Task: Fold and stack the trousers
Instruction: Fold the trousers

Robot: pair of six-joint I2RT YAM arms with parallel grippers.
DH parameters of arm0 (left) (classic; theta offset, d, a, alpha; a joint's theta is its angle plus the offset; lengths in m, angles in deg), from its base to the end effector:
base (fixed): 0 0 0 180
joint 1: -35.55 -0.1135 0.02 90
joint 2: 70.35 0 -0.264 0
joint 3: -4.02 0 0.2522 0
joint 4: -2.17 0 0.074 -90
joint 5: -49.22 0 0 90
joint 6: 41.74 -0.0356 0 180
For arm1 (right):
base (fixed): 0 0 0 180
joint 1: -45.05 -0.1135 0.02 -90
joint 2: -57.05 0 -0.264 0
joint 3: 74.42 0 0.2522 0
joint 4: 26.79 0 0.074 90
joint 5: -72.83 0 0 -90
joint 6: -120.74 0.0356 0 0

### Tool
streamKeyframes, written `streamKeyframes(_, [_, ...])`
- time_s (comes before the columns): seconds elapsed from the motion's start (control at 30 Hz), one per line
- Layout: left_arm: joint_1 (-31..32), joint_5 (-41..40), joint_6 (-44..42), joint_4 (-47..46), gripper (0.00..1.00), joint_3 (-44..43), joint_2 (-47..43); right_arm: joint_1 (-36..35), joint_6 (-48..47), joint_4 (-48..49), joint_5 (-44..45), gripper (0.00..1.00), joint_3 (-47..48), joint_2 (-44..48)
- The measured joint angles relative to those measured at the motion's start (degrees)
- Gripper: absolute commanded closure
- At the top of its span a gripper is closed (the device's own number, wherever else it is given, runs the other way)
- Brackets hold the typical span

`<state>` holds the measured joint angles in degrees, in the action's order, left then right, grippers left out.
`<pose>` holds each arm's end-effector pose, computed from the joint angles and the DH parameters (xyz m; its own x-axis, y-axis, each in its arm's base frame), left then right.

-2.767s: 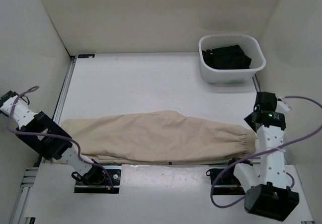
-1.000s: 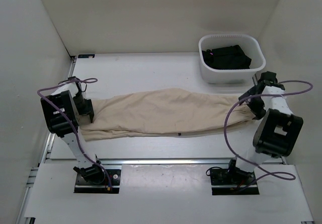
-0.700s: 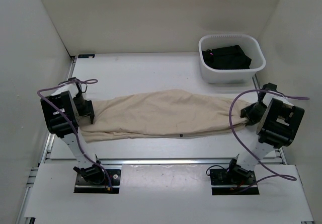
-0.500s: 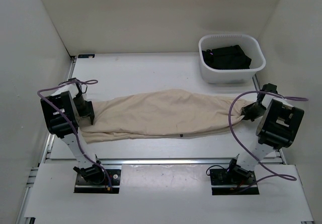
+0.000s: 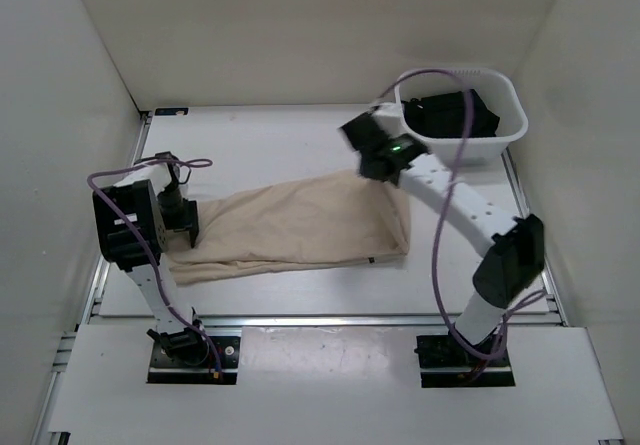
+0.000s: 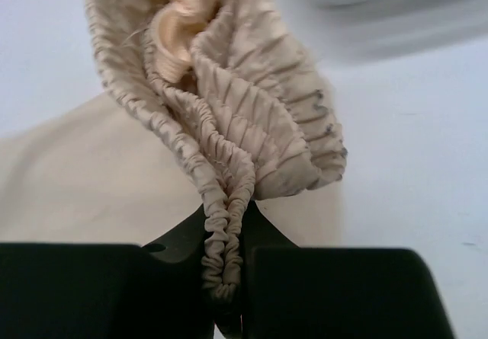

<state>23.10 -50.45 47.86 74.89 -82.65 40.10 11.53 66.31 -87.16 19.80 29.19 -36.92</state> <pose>0.3216 0.0771 0.1508 -0.9715 -0.2074 0.1144 -0.1872 0.9682 0.1661 0.3051 0.1764 0.3398 -0.5970 0.1620 -0.7857 0.2747 0.9615 -0.0105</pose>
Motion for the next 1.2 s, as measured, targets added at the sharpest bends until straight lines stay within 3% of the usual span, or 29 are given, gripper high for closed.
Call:
streamKeyframes(0.1, [1.8, -0.2, 0.0, 0.5, 0.22, -0.2, 0.3, -15.2, 2.2, -1.1, 2.2, 1.00, 6.7, -7.6])
streamKeyframes(0.2, [2.6, -0.5, -0.1, 1.1, 0.22, -1.0, 0.9, -23.3, 3.2, -2.0, 3.3, 1.00, 10.8, -16.2])
streamKeyframes(0.43, [2.8, -0.5, 0.0, 2.1, 0.22, -2.2, 1.8, -29.8, 3.3, -2.2, 1.9, 0.99, 15.7, -29.4])
streamKeyframes(0.47, [2.8, -0.6, 0.0, 2.1, 0.22, -2.3, 1.8, -29.7, 2.9, -1.7, 0.7, 0.90, 15.9, -30.2])
streamKeyframes(0.5, [2.8, -0.6, 0.0, 2.1, 0.22, -2.5, 1.9, -29.5, 2.2, -1.0, -1.2, 0.45, 16.3, -30.8])
streamKeyframes(0.53, [2.8, -0.6, 0.0, 2.1, 0.22, -2.8, 2.1, -29.5, 1.3, -0.3, -3.4, 0.28, 16.7, -31.3])
streamKeyframes(0.57, [2.8, -0.7, 0.0, 2.1, 0.22, -3.3, 2.3, -29.2, -0.6, 0.2, -6.2, 0.20, 17.6, -31.8])
streamKeyframes(0.6, [2.9, -0.7, 0.0, 2.1, 0.22, -3.8, 2.6, -29.2, -2.6, 0.8, -8.9, 0.02, 18.6, -32.2])
streamKeyframes(0.73, [3.1, -0.7, 0.0, 2.0, 0.22, -4.1, 2.8, -31.0, -8.3, 3.5, -13.2, 0.01, 16.3, -28.5])
streamKeyframes(0.83, [3.1, -0.7, 0.0, 2.0, 0.22, -4.1, 2.8, -31.5, -7.3, 5.4, -13.3, 0.01, 5.0, -15.3])
streamKeyframes(0.9, [3.2, -0.6, 0.0, 2.1, 0.21, -4.1, 2.7, -27.1, -5.4, 6.1, -15.4, 0.01, -3.6, -3.2])
streamKeyframes(1.0, [3.2, -0.6, 0.0, 2.1, 0.21, -4.1, 2.6, -9.9, -3.8, 10.8, -21.5, 0.01, -14.7, 10.1])
streamKeyframes(1.1, [3.2, -0.4, 0.0, 2.4, 0.21, -4.1, 2.3, 6.3, -2.8, 17.5, -27.7, 0.01, -24.7, 12.1])
streamKeyframes(1.2, [3.2, -0.3, 0.0, 2.7, 0.21, -4.1, 1.9, 13.6, -1.7, 23.5, -37.7, 0.01, -34.9, 7.2])
